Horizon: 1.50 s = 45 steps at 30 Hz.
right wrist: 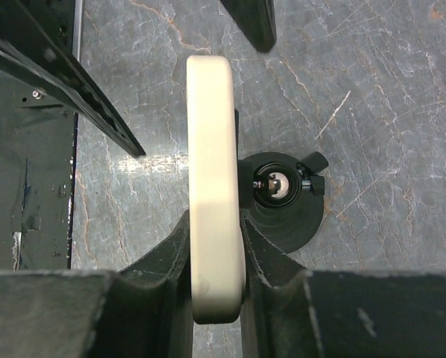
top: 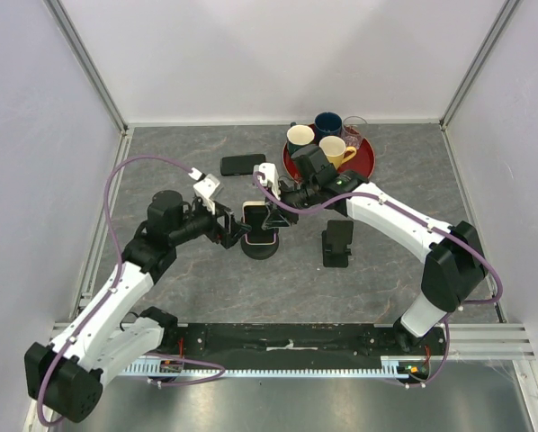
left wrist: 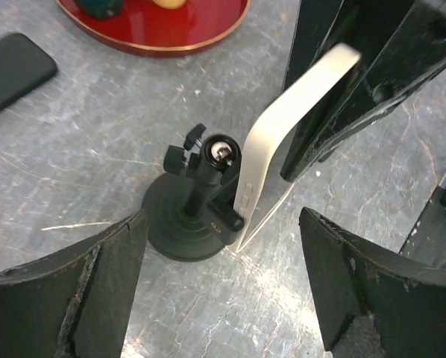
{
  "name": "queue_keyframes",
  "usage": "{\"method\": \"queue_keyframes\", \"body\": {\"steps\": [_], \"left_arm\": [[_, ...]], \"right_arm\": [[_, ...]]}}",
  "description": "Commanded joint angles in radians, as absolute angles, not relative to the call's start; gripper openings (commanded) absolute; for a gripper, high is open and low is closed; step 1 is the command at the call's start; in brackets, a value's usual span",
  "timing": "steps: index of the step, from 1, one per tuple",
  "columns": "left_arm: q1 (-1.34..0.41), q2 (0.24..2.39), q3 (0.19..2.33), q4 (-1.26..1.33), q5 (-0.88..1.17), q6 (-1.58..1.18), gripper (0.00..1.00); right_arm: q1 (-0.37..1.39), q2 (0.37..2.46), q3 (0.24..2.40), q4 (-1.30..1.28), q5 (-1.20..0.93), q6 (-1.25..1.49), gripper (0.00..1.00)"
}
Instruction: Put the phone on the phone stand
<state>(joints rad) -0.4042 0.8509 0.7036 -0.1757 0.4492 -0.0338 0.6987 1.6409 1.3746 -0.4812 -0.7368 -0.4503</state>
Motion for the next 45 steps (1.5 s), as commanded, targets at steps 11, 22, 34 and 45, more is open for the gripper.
{"method": "queue_keyframes", "body": {"steps": [11, 22, 34, 45], "left_arm": [[-0.403, 0.968, 0.663, -0.054, 0.614, 0.031, 0.74], [-0.403, 1.015, 0.699, -0.115, 0.591, 0.049, 0.25], [-0.408, 0.970, 0.681, -0.150, 0.420, 0.022, 0.02], [-0.408, 0.821, 0.695, -0.245, 0.413, -0.051, 0.61]], "right_arm": [[0.704, 1.626, 1.382, -0.486, -0.804, -0.465, 0.00], [0.704, 1.631, 1.384, -0.485, -0.801, -0.465, 0.00], [0.748, 1.626, 1.362, -0.474, -0.707, -0.505, 0.00], [0.753, 1.597, 1.338, -0.382, -0.675, -0.416, 0.67]]}}
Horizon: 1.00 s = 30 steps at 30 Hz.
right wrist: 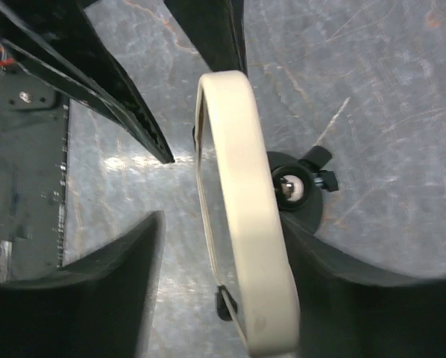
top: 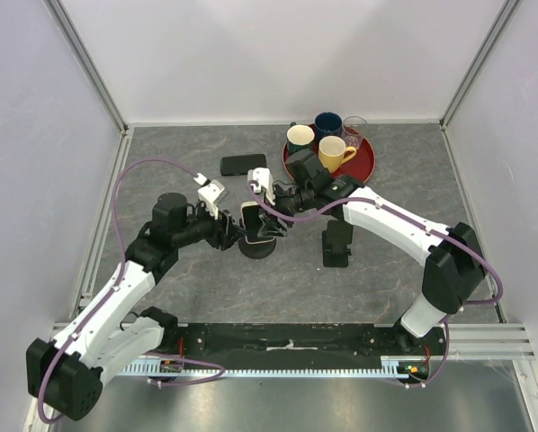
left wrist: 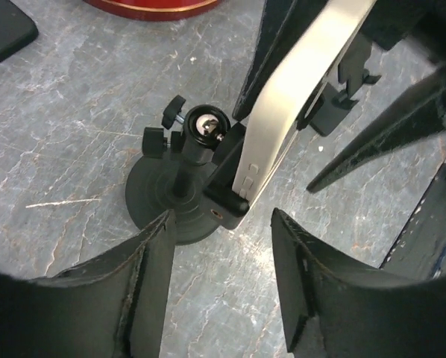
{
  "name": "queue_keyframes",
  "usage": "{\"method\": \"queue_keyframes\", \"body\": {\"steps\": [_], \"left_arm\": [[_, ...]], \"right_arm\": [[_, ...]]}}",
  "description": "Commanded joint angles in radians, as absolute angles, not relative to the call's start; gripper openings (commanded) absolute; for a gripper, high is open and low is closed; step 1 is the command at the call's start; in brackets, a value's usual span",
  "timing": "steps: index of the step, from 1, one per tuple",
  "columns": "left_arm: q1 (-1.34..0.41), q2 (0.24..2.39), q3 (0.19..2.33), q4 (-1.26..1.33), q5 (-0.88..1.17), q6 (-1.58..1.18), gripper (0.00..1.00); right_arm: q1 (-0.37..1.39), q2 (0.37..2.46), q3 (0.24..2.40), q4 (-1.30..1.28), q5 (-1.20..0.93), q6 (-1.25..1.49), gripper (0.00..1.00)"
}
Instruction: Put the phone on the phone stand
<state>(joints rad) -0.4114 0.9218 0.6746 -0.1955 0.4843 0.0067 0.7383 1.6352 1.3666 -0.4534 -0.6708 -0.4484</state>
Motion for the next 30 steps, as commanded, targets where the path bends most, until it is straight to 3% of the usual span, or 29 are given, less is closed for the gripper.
{"method": "queue_keyframes", "body": {"steps": [1, 2, 4, 5, 15, 21, 25, 30], "left_arm": [[-0.408, 0.798, 0.706, -0.267, 0.400, -0.057, 0.62], [-0.408, 0.779, 0.718, -0.316, 0.378, -0.061, 0.63], [-0.408, 0.735, 0.761, -0.357, 0.351, -0.093, 0.81], [-0.410, 0.726, 0.776, -0.376, 0.335, -0.107, 0.83], [-0.416, 0.804, 0.943, -0.472, 0.334, -0.467, 0.85], [-0.572, 0.825, 0.974, -0.517, 0.077, -0.581, 0.92], [-0.763, 0.893, 1.032, -0.603, -0.243, -0.675, 0.93], [-0.880, 0.988, 1.086, -0.621, -0.389, -0.765, 0.95]], "right_arm": [[0.755, 1.592, 1.336, -0.373, -0.686, -0.413, 0.98], [0.753, 1.585, 1.335, -0.370, -0.687, -0.410, 0.98], [0.755, 1.572, 1.328, -0.353, -0.696, -0.399, 0.98], [0.753, 1.557, 1.322, -0.344, -0.693, -0.390, 0.98], [0.684, 1.359, 1.246, -0.321, -0.470, -0.276, 0.98], [0.618, 1.223, 1.172, -0.226, -0.382, -0.181, 0.98], [0.585, 1.215, 1.163, -0.176, -0.295, -0.129, 0.98], [0.545, 1.227, 1.151, -0.147, -0.302, -0.103, 0.98]]}}
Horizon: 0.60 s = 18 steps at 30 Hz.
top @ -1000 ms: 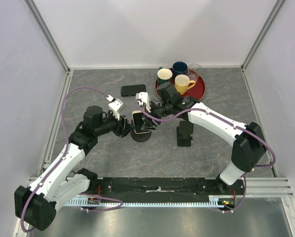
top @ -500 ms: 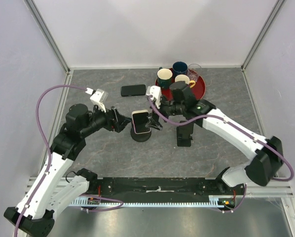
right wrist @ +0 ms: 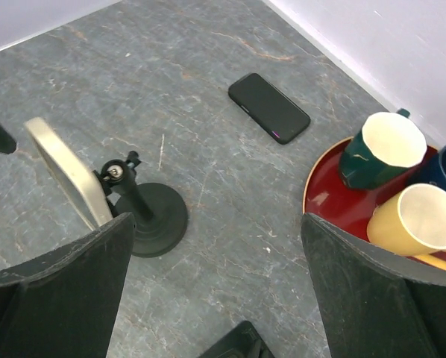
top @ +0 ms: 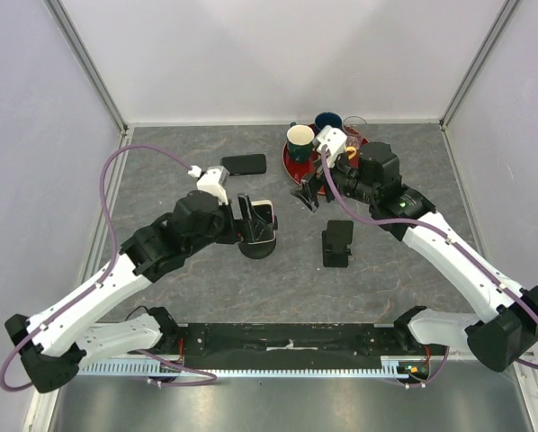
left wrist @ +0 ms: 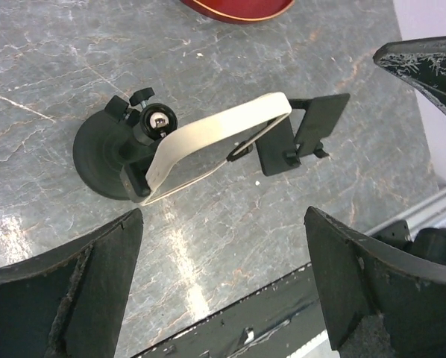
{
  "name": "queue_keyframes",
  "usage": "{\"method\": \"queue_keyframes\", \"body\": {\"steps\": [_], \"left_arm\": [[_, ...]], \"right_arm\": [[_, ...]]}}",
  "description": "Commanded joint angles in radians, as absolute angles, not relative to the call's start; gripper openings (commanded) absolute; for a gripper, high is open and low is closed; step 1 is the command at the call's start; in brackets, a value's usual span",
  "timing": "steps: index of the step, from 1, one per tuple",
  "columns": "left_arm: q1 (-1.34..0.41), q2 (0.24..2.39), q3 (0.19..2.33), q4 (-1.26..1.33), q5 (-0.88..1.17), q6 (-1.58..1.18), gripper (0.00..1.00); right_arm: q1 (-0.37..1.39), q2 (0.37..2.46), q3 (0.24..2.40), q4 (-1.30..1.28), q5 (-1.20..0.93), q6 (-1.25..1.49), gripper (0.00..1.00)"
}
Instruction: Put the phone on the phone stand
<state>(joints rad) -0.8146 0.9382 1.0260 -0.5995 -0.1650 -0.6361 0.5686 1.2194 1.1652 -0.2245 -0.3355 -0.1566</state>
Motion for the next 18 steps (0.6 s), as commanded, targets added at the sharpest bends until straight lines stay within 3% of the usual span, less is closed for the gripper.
{"method": "queue_keyframes", "body": {"steps": [1, 10, 18], "left_arm": [[-0.917, 1.003, 1.092, -0.620, -0.446, -0.770, 0.95], [-1.077, 1.250, 1.321, -0.828, -0.782, -0.833, 0.96], [-1.100, 1.348, 1.405, -0.906, -0.842, -0.887, 0.97]], "right_arm": [[0.545, 1.232, 1.150, -0.146, -0.302, -0.103, 0.98], [0.525, 1.209, 1.120, -0.103, -0.321, -0.089, 0.98], [0.502, 1.203, 1.109, -0.086, -0.330, -0.078, 0.98]]}}
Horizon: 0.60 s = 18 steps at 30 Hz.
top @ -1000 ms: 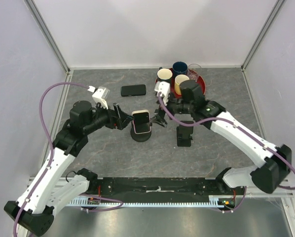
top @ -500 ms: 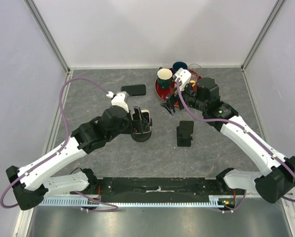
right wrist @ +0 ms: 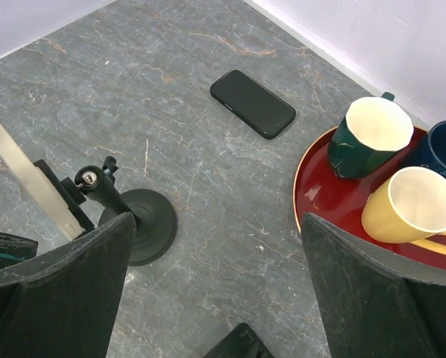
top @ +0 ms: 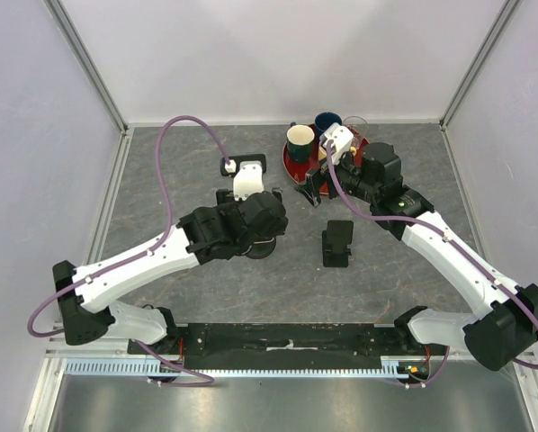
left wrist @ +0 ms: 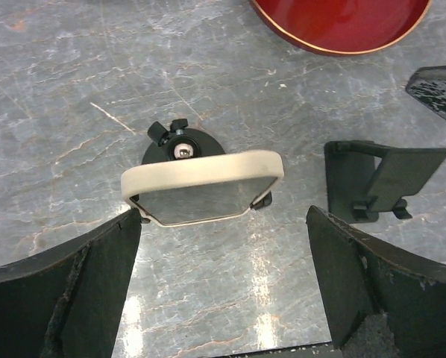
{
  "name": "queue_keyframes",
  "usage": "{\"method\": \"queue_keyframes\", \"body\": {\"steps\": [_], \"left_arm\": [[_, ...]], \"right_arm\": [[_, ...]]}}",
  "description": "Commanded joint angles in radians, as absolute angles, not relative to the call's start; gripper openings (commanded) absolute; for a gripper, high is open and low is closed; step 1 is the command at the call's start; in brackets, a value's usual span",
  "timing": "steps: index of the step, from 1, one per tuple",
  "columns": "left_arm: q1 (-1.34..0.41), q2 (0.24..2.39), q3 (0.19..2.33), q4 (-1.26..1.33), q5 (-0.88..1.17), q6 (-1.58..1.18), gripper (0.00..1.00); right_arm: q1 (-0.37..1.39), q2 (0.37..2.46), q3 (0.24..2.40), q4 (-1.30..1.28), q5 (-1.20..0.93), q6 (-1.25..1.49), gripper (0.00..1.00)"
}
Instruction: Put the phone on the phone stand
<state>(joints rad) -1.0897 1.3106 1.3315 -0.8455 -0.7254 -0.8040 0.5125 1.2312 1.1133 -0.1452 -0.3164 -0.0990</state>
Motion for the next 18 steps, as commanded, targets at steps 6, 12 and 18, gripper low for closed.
{"method": "queue_keyframes", "body": {"steps": [6, 12, 18], "left_arm": [[-1.109, 1.405, 1.465, -0.988, -0.897, -0.919, 0.98], [-1.117, 1.378, 1.450, -0.997, -0.893, -0.874, 0.98], [-1.115, 1.293, 1.335, -0.771, -0.783, -0.677, 1.00]], "right_arm": [[0.492, 1.209, 1.103, -0.080, -0.333, -0.074, 0.98], [0.486, 1.210, 1.104, -0.080, -0.334, -0.072, 0.98], [0.485, 1.218, 1.106, -0.075, -0.348, -0.066, 0.98]]}}
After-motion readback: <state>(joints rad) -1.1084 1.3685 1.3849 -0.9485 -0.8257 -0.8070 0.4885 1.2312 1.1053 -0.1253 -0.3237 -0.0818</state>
